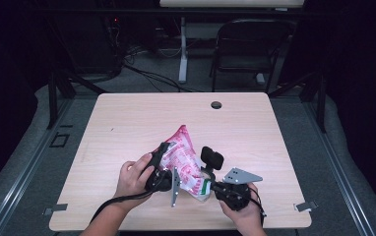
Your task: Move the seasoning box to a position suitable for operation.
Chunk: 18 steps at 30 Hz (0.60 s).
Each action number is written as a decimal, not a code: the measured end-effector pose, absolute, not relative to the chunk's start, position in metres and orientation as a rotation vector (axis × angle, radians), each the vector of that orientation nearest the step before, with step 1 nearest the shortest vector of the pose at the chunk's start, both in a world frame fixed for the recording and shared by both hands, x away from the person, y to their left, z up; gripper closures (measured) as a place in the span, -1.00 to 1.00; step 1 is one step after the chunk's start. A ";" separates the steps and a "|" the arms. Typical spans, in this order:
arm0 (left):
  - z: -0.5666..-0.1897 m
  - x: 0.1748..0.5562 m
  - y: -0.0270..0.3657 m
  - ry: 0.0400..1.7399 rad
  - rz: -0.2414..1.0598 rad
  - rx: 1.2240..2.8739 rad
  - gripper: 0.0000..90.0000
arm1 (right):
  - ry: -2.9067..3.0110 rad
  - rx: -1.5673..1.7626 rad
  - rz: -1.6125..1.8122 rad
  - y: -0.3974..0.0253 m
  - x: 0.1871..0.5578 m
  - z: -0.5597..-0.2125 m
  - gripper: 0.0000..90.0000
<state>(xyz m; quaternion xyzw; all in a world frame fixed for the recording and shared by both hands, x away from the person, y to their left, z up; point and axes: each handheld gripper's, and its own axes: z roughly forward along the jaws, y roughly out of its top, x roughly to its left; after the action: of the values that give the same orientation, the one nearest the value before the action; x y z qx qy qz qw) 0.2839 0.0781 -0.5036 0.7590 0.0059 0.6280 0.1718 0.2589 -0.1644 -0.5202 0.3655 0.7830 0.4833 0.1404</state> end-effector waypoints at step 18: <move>-0.502 0.284 0.080 0.019 1.784 2.156 0.39 | 2.260 1.058 1.402 -0.163 0.260 -0.521 1.00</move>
<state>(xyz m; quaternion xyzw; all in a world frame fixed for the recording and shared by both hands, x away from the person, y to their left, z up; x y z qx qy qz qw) 0.2838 0.0797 -0.5021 0.7592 0.0065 0.6282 0.1705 0.2600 -0.1628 -0.5213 0.3662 0.7819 0.4850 0.1391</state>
